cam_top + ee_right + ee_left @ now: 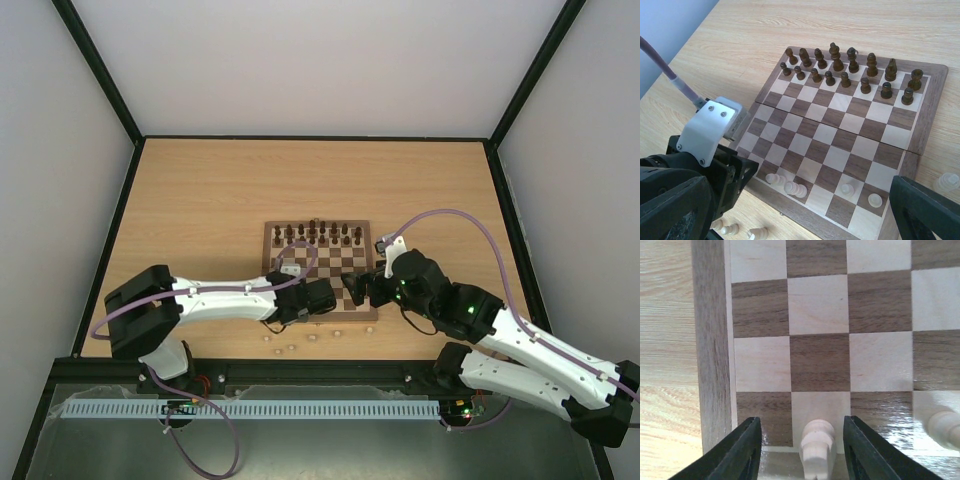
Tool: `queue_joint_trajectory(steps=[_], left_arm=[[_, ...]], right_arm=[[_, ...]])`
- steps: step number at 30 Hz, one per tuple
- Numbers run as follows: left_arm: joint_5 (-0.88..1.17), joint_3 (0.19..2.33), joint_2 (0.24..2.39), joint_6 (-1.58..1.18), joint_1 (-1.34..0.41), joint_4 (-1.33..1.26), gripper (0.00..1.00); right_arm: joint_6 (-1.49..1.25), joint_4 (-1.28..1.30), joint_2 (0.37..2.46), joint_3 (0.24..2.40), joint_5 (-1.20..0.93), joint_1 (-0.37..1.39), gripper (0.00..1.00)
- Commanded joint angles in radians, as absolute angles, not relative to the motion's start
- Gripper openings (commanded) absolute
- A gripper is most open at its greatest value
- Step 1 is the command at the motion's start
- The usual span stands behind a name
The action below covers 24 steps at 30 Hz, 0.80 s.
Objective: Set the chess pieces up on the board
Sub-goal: Place the chess piece on the chessboard.
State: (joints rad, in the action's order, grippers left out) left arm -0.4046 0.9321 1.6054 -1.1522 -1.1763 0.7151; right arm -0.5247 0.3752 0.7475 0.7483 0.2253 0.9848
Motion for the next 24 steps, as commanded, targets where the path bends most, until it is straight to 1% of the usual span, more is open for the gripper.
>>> queue_joint_trajectory(steps=[1,6,9,14,17,18,20,21,24], left_arm=[[-0.46,1.015,1.559,-1.178,-1.204,0.822,0.49],[-0.53,1.112,1.474,-1.161,-1.246,0.89,0.52],[-0.582,1.15,1.391,-1.128,-1.268,0.893,0.57],[-0.632,1.126,1.231,-1.046,-1.279,0.822,0.65],[-0.644,1.076,1.131,-0.989,-1.279,0.763,0.74],[-0.651,1.064,1.105,-0.979,-1.279,0.758,0.79],[-0.666,1.043,1.058,-0.971,-1.278,0.762,0.97],[-0.667,1.033,1.04,-0.966,-1.277,0.766,0.99],[-0.659,1.015,0.994,-0.938,-1.269,0.772,0.99]], right_arm=[[-0.53,0.363,0.749,0.74,0.235,0.982,0.99],[-0.531,0.366,0.755,0.742,0.246,0.982,0.99],[-0.532,0.369,0.774,0.745,0.256,0.982,0.99],[-0.531,0.37,0.823,0.749,0.257,0.982,0.99],[-0.516,0.369,0.881,0.759,0.194,0.982,0.98],[-0.511,0.373,0.901,0.768,0.166,0.983,0.98],[-0.505,0.393,0.941,0.789,0.121,0.982,0.99],[-0.506,0.408,0.958,0.804,0.105,0.983,0.99],[-0.531,0.429,0.968,0.815,0.066,0.983,0.99]])
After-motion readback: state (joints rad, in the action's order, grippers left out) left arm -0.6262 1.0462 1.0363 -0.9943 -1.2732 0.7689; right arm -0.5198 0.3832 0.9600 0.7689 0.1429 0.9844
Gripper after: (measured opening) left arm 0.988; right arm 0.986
